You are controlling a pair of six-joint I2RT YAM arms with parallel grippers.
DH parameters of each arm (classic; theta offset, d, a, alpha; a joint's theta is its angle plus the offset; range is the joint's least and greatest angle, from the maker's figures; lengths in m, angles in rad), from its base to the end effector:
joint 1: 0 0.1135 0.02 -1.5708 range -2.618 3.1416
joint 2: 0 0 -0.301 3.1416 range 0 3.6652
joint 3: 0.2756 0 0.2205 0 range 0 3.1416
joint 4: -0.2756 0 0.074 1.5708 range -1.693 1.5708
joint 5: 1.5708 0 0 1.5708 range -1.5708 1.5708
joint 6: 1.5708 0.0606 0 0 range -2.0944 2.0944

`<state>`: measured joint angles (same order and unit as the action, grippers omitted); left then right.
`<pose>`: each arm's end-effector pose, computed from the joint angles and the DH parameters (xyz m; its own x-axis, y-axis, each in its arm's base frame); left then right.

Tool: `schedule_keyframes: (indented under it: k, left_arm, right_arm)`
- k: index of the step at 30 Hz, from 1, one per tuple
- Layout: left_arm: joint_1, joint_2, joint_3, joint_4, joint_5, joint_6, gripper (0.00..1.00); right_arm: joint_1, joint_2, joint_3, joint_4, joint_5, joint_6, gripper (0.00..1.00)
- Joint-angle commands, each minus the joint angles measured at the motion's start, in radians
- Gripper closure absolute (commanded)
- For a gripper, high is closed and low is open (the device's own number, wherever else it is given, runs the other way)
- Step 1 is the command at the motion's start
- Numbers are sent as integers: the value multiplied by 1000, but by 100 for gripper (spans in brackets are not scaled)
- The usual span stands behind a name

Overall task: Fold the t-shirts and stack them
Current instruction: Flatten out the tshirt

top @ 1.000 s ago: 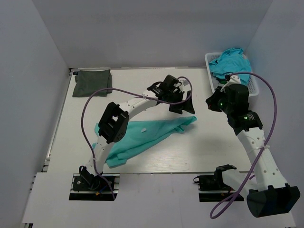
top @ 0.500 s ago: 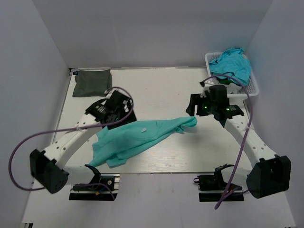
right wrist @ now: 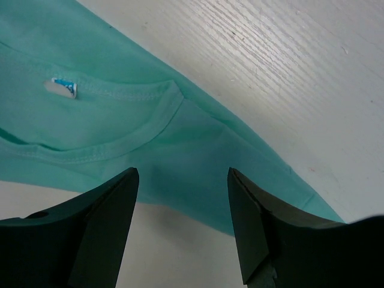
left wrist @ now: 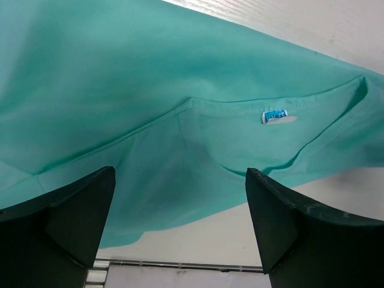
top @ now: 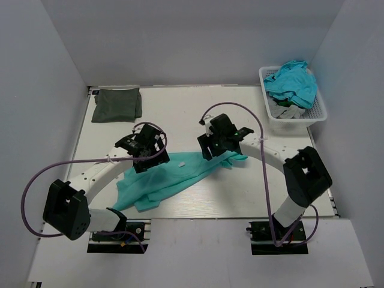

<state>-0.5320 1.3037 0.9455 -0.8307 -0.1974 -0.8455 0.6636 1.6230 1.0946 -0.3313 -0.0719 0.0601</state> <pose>0.1870 -0.0963 0.2618 -0.8556 -0.3478 -0.3834 -0.3102 0.9374 -0.1582 0.2628 0.2110 0.2571 -0.6349 -0.4204 -0.6482 -0.6143 0.7835 0.0935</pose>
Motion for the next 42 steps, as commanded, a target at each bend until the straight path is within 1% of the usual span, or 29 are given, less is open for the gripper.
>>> schedule_keyframes:
  k: [1,2,3,5,6,8,12,14,15,17,18,19,20,21,22,23,24,25,26,31,32,33,34,37,38,40,41,42]
  left_arm:
    - [3,0,-33,88,45,49,3]
    - [3,14,-33,88,46,49,4]
    - [3,14,-45,88,46,49,8]
    - [3,38,-59,88,55,49,9]
    - [3,39,-73,88,55,49,14]
    - [3,51,-82,88,55,49,14]
    - [3,69,-102,122,55,40,17]
    - [3,69,-102,131,46,40,22]
    - [3,78,-111,131,46,40,23]
    - [3,89,-120,142,46,40,33]
    - [3,89,-120,142,46,49,37]
    - [3,89,-120,142,46,49,48]
    - [3,98,-120,142,56,49,54]
    - [3,98,-120,142,56,59,61]
    - [3,98,-120,142,56,59,66]
    - [3,89,-120,154,56,72,78]
    - [3,89,-120,163,71,82,83]
    - [3,79,-129,174,81,92,88]
    - [3,78,-129,185,81,92,100]
    - [-6,48,-129,194,67,102,100]
    - [-6,36,-129,194,58,102,100]
    - [-6,10,-129,194,58,102,100]
    - [-6,-6,-142,203,58,102,100]
    - [-6,-52,-169,214,58,111,100]
    - [-6,-52,-180,214,58,111,100]
    - [-6,-66,-180,214,58,111,100]
    - [-6,-66,-180,214,58,111,100]
    - [-6,-75,-189,214,58,111,100]
  right_arm:
    - [39,50,68,47,109,-11,33]
    - [56,66,67,54,122,15,33]
    - [59,77,67,67,153,36,33]
    - [68,103,68,87,161,73,33]
    - [70,107,73,103,167,89,33]
    - [76,139,74,116,181,112,33]
    - [85,184,105,139,228,144,34]
    - [85,198,108,144,261,156,34]
    - [82,207,113,149,262,156,37]
    - [83,219,123,152,261,159,40]
    - [85,231,123,150,268,170,46]
    - [83,236,123,141,262,176,51]
    - [85,239,134,134,273,179,58]
    - [85,242,134,120,274,196,72]
    - [83,236,133,117,276,199,78]
    - [80,227,117,129,268,199,87]
    - [85,213,111,130,267,199,100]
    - [87,200,108,136,261,199,100]
    - [85,187,93,153,251,199,100]
    - [87,152,91,150,215,167,100]
    - [90,150,82,165,196,161,98]
    - [91,152,82,164,181,155,85]
    - [93,158,82,166,176,147,77]
    - [105,190,103,155,169,129,65]
    - [111,205,120,146,169,124,59]
    - [117,225,136,138,207,129,51]
    - [119,230,143,124,228,129,49]
    - [120,250,146,120,239,129,49]
